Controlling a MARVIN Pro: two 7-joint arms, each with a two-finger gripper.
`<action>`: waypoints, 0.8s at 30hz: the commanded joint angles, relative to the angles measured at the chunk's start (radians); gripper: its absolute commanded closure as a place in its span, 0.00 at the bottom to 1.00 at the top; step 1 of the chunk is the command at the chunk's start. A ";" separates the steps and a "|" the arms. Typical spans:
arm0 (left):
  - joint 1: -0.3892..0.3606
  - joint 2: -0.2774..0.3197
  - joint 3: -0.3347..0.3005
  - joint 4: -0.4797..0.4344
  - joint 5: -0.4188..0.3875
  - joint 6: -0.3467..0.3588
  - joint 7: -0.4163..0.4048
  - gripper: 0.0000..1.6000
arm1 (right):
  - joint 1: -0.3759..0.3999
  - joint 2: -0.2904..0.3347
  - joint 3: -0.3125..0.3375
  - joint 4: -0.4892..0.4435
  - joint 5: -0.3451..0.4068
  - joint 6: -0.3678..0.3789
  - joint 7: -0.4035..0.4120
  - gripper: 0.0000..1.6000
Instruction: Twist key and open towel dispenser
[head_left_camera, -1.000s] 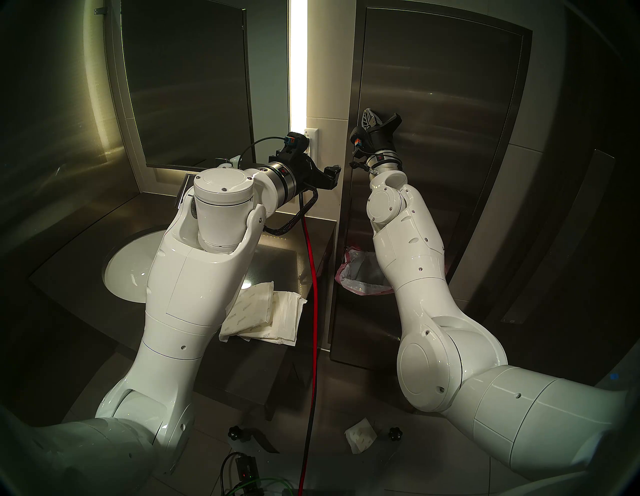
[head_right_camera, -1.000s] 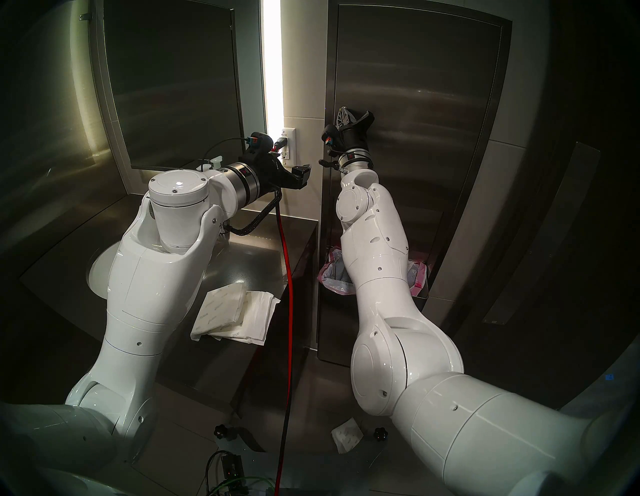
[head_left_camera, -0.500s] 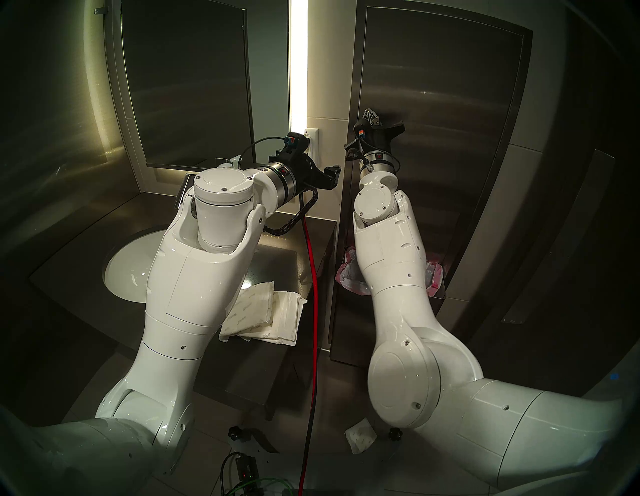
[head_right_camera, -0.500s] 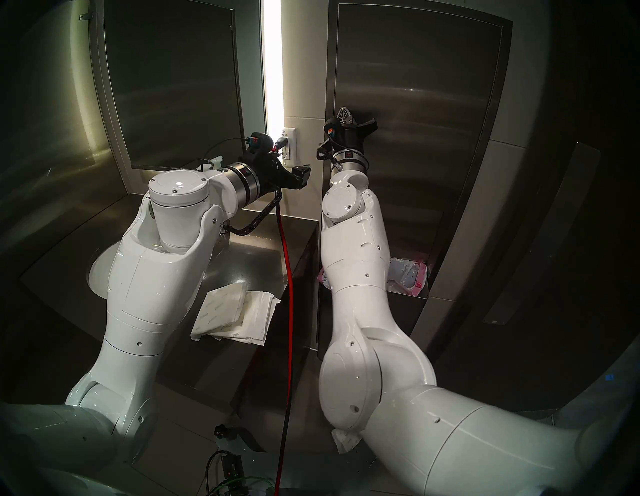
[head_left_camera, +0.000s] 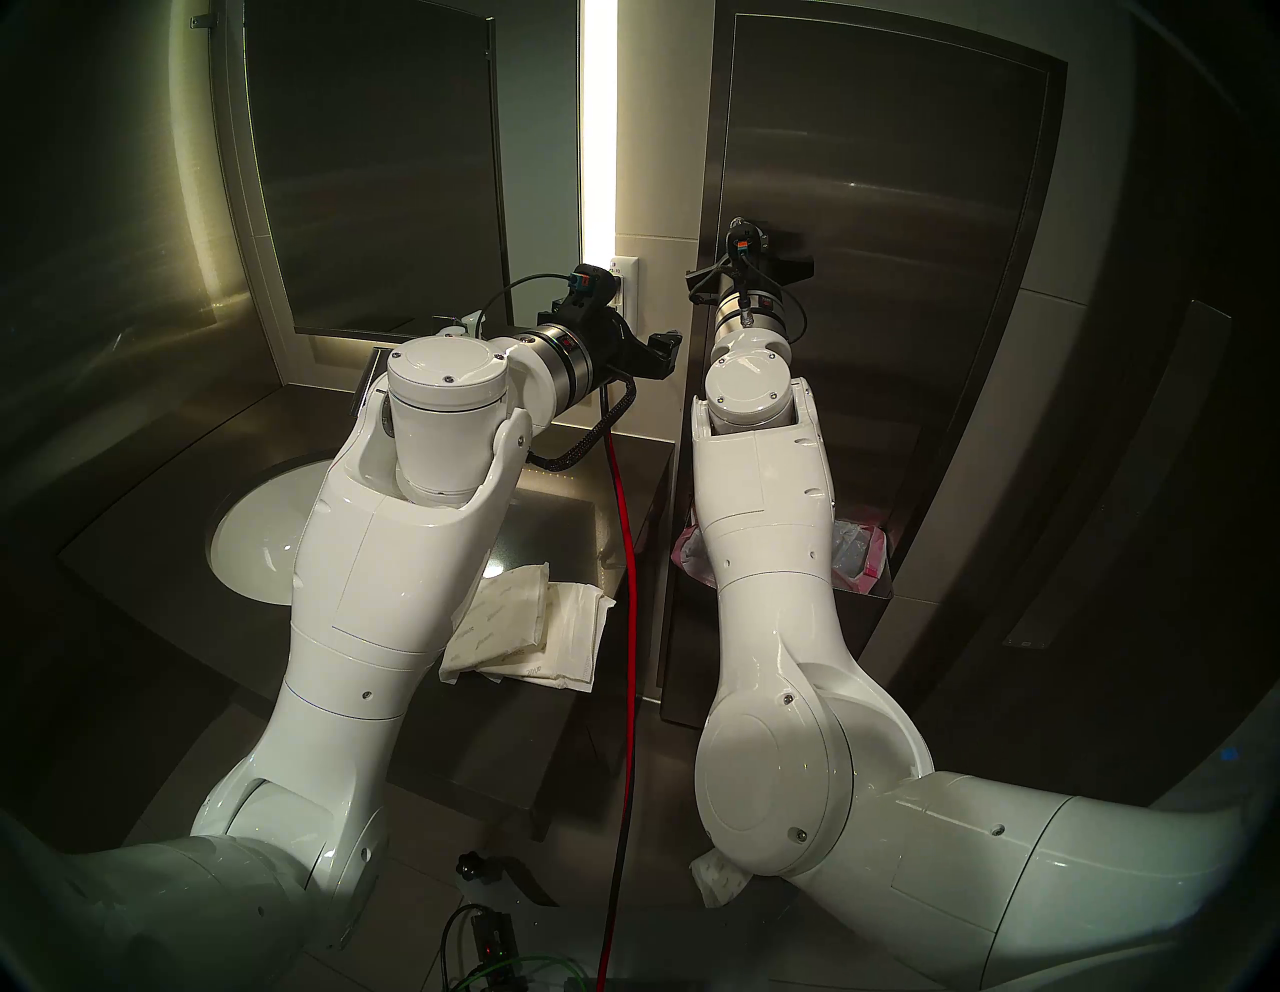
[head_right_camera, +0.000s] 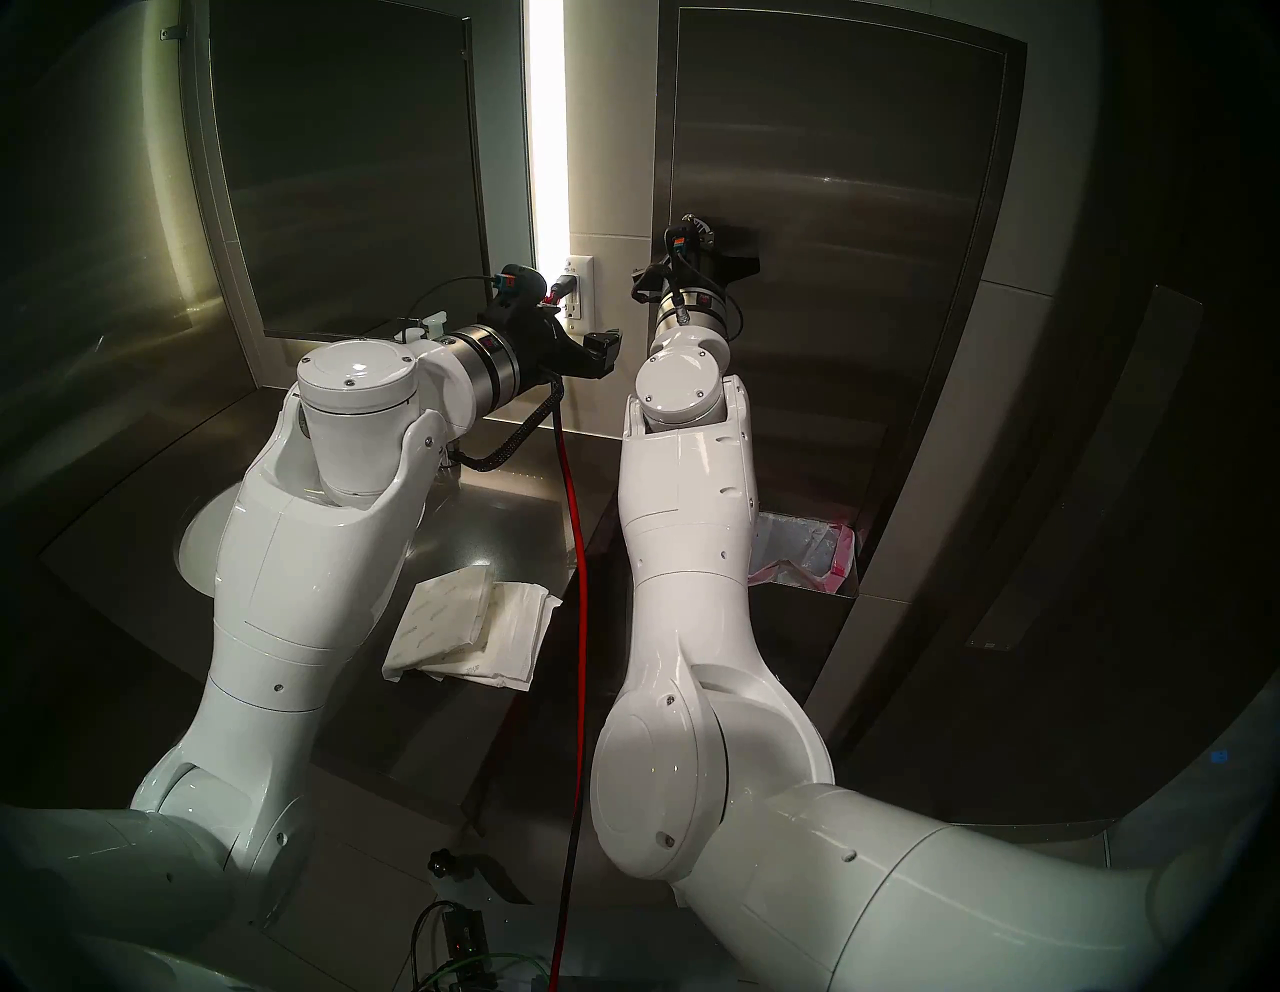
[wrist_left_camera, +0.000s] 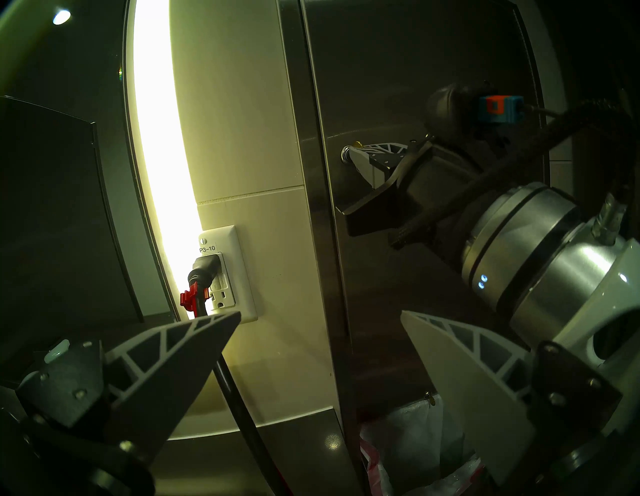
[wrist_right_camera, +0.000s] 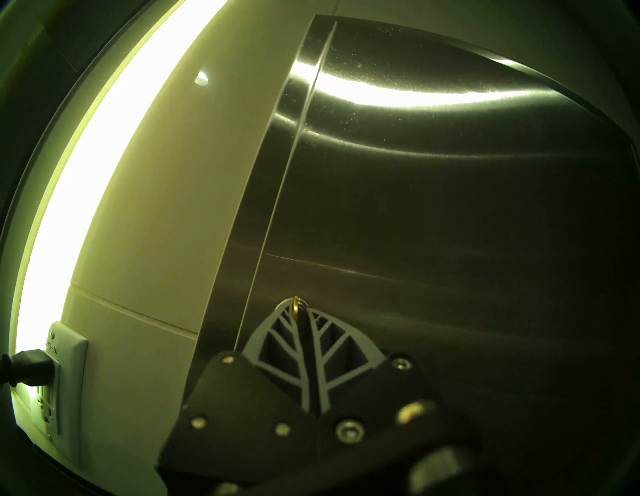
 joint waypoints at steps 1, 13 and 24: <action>-0.014 -0.002 -0.003 -0.008 0.001 -0.003 0.001 0.00 | 0.003 0.004 0.050 -0.100 0.045 -0.024 -0.060 1.00; -0.012 -0.002 -0.003 -0.008 0.001 -0.003 0.001 0.00 | -0.047 0.027 0.029 -0.146 0.053 -0.090 -0.013 1.00; -0.008 -0.002 -0.003 -0.008 0.001 -0.003 0.000 0.00 | -0.145 0.059 0.043 -0.203 0.040 -0.141 0.040 1.00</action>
